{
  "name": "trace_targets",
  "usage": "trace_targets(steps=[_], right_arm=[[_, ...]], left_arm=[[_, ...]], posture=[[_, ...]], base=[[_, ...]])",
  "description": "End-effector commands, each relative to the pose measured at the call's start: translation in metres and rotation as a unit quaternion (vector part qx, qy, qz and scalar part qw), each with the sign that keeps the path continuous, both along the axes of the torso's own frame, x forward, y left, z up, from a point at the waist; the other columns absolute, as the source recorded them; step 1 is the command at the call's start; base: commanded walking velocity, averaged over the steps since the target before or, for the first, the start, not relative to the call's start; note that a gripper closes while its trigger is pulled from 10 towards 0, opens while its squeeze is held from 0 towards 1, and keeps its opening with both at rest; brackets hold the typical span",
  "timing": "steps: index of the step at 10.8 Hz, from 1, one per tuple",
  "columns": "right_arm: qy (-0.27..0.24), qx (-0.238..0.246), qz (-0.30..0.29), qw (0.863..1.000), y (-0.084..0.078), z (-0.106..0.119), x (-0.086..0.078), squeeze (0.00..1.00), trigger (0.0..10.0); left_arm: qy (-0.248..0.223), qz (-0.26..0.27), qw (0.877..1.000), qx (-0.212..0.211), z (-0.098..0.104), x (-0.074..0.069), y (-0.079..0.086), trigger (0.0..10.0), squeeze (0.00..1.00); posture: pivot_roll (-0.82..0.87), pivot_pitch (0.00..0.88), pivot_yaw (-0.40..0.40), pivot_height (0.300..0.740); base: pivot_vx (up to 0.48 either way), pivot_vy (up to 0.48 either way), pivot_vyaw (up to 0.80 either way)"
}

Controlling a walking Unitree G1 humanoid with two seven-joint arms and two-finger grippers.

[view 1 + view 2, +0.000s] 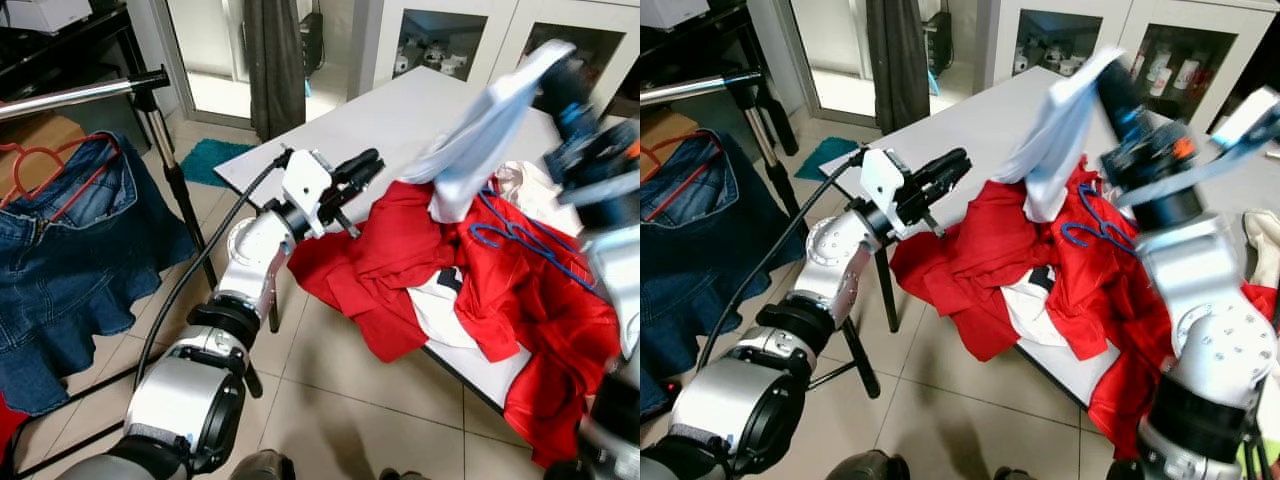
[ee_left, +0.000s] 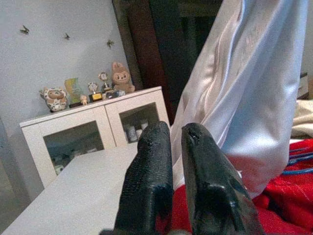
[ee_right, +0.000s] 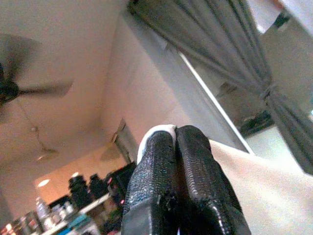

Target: Hang hanger

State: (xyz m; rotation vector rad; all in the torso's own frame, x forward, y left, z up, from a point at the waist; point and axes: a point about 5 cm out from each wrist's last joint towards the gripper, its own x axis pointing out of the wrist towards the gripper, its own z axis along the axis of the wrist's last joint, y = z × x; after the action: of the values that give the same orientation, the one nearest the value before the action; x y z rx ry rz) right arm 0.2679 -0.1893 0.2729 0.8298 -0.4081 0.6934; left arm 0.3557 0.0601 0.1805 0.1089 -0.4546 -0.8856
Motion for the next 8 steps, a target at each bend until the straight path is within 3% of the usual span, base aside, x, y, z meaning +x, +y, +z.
trace_targets(steps=[1,2,3,4,5,6,7,8], right_arm=[[-0.018,-0.016,0.031,0.999,0.01,0.003,-0.007,0.0,10.0],[-0.02,-0.037,0.061,0.997,0.021,-0.001,-0.013,0.0,10.0],[-0.022,-0.036,0.065,0.997,0.022,-0.001,-0.014,0.0,10.0],[-0.022,-0.035,0.063,0.997,0.022,0.0,-0.013,0.0,10.0],[-0.023,-0.036,0.064,0.997,0.023,0.0,-0.013,0.0,10.0],[-0.034,-0.036,0.075,0.996,0.025,0.004,-0.016,0.0,10.0],[-0.041,-0.035,0.088,0.995,0.028,0.006,-0.019,0.0,10.0],[-0.043,-0.035,0.095,0.994,0.029,0.006,-0.021,0.0,10.0]], left_arm=[[0.003,-0.005,1.0,-0.01,-0.002,-0.002,0.003,10.0,1.0],[0.023,-0.016,0.999,-0.035,-0.004,-0.002,0.007,10.0,1.0],[0.033,-0.024,0.998,-0.041,-0.006,-0.003,0.008,10.0,1.0],[0.042,-0.045,0.998,-0.023,-0.014,-0.007,0.007,10.0,0.0],[0.044,-0.056,0.997,-0.011,-0.019,-0.01,0.006,10.0,0.0],[0.034,-0.062,0.997,0.016,-0.022,-0.013,0.006,10.0,0.66],[0.021,-0.045,0.998,0.026,-0.02,-0.011,0.007,10.0,0.93],[0.015,-0.038,0.999,0.031,-0.019,-0.01,0.007,10.0,0.57]], posture=[[0.02,0.005,0.047,0.74],[0.03,0.006,0.045,0.74],[0.03,0.006,0.045,0.74],[0.03,0.005,0.044,0.74],[0.03,0.005,0.041,0.74],[0.03,0.003,0.04,0.74],[0.03,0.002,0.04,0.74],[0.03,0.002,0.04,0.74]], base=[[0.0,0.0,0.0],[0.0,0.0,0.0],[0.0,0.0,0.0],[0.0,0.0,0.0],[0.0,0.0,0.0],[0.0,0.0,0.0],[0.0,0.0,0.0],[0.0,0.0,0.0]])
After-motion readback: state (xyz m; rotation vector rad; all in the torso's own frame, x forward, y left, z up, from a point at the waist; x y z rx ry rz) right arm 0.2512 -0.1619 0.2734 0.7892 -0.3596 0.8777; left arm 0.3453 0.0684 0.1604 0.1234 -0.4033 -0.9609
